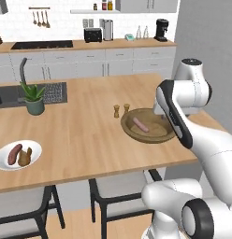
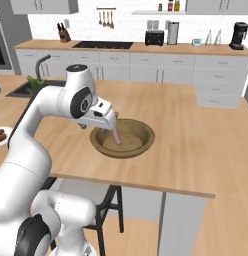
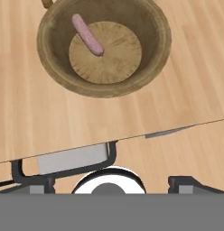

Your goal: Place one bun and one sausage from the bowl on each plate.

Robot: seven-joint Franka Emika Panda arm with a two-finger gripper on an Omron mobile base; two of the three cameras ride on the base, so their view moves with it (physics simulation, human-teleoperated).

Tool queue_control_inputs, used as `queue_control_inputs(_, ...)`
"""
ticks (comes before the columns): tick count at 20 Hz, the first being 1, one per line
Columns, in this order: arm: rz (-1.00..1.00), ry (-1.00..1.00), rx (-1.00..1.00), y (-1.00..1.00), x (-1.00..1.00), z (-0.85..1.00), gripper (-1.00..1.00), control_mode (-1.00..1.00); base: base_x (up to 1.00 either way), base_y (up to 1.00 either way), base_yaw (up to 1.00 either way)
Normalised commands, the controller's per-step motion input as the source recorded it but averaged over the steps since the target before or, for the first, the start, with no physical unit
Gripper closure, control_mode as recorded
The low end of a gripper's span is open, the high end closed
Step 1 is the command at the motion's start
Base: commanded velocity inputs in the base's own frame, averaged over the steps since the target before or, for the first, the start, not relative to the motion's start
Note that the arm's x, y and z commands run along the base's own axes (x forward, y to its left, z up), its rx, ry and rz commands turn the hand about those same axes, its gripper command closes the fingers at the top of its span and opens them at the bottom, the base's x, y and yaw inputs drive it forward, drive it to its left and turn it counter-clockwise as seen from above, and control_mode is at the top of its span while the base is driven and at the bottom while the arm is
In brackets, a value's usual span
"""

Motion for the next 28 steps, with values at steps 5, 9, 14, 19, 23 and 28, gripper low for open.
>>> queue_control_inputs(5, 0.0, 0.0, 0.0, 0.0, 0.0, 0.0, -1.0, 1.0, 0.35, -0.32, 0.15)
queue_control_inputs(9, 0.0, 0.0, 0.0, 0.0, 0.0, 0.0, -1.0, 1.0, 0.39, -0.13, 0.11)
queue_control_inputs(14, 0.15, 0.0, 0.03, -0.01, 0.9, -0.07, -1.0, -1.0, 0.0, 0.0, 0.0)
queue_control_inputs(19, 0.14, 0.0, 0.02, 0.0, 0.95, -0.12, -1.0, -1.0, 0.0, 0.0, 0.0)
queue_control_inputs(23, 0.05, 0.01, 0.0, 0.12, 0.61, -0.09, -1.0, -1.0, 0.0, 0.0, 0.0)
queue_control_inputs(28, 0.02, 0.0, 0.0, 0.1, 0.46, -0.11, -1.0, -1.0, 0.0, 0.0, 0.0)
